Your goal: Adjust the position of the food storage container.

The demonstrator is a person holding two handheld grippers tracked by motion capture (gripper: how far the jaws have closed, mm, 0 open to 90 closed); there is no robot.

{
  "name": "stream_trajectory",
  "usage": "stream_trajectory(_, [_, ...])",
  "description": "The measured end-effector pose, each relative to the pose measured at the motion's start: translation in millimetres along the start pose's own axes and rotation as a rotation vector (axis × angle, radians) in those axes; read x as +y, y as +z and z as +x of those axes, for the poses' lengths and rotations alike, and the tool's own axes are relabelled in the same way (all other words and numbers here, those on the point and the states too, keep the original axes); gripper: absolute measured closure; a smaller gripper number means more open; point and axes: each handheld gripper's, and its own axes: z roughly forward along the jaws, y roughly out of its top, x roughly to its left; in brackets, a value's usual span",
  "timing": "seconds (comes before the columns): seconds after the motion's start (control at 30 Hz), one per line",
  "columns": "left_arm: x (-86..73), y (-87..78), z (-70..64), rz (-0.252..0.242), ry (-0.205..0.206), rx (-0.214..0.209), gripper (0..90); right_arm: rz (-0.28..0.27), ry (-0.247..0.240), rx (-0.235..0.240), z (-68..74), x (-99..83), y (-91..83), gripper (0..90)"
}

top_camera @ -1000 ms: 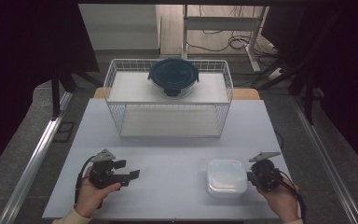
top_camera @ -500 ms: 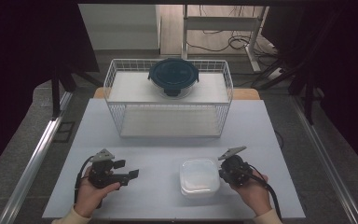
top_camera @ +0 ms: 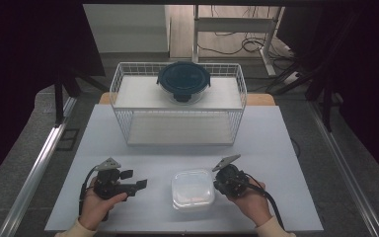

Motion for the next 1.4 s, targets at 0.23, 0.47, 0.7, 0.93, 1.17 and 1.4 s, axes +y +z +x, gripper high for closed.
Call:
stream_trajectory(0.23, [0.2,2.4,-0.2,0.005,0.002,0.001,24.2,-0.015,-0.006,0.018,3.7,3.0,1.9,89.5])
stream_trajectory(0.47, [-0.6,1.6,0.7,0.005,-0.004,0.006,24.3,-0.035,-0.019,0.034,6.7,2.2,2.0,89.4])
stream_trajectory(0.7, [-1.2,0.9,0.3,0.0,-0.002,0.003,24.4,-0.109,0.025,0.011,-1.0,-16.4,-19.4,89.4])
stream_trajectory(0.93, [-0.9,1.1,-1.1,-0.003,-0.003,-0.01,24.4,-0.263,0.201,0.059,-27.5,-55.9,-37.9,88.6])
stream_trajectory(1.17, [-1.0,1.3,-1.2,-0.002,-0.003,-0.013,24.4,-0.287,0.245,0.103,-31.3,-60.3,-35.3,85.7])
stream_trajectory(1.4, [-0.7,-1.2,-2.5,-0.01,0.0,-0.02,24.3,-0.397,0.339,0.078,-29.4,-59.2,-32.8,25.2])
